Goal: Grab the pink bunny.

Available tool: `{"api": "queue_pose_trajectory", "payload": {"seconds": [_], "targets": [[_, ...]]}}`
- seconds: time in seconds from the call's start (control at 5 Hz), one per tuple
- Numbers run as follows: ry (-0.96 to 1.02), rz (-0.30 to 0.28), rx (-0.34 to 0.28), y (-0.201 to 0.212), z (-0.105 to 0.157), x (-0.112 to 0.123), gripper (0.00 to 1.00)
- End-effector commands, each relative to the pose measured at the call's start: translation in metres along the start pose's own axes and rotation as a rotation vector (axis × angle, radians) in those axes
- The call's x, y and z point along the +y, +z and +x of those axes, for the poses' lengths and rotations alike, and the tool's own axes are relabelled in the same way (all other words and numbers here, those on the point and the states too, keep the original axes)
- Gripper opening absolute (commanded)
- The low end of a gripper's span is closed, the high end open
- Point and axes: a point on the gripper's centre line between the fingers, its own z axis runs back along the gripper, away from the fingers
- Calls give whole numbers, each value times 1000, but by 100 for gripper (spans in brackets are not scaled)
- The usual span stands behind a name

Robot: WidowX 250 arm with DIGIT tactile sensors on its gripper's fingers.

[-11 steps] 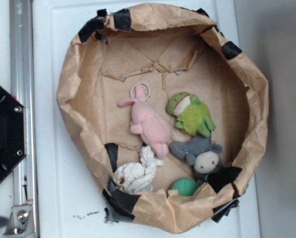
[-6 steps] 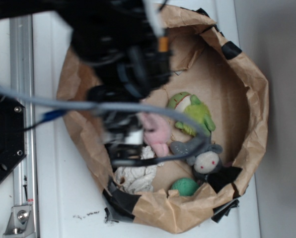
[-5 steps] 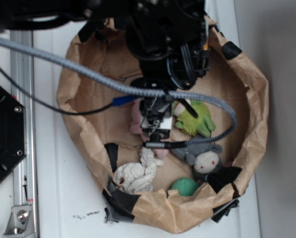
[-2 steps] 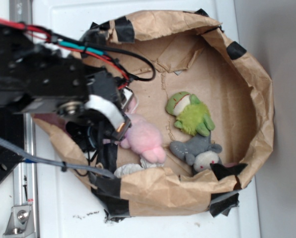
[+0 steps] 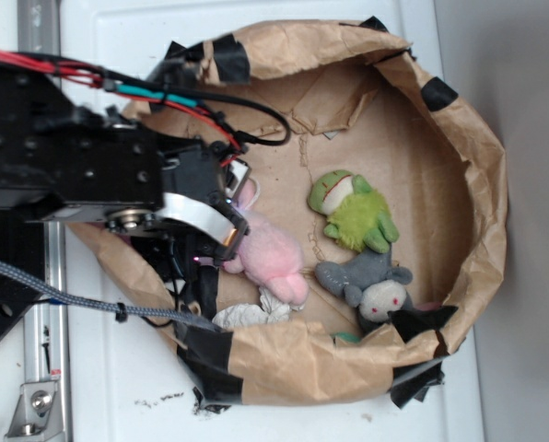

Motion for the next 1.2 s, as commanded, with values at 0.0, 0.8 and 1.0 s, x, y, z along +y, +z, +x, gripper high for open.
{"api": "queue_pose_trajectory", "payload": {"seconds": [0.0, 0.8, 1.0], "targets": [[166, 177, -68, 44, 55, 44, 0], [464, 82, -41, 155, 73, 88, 100], [251, -141, -52, 106, 68, 74, 100]]}}
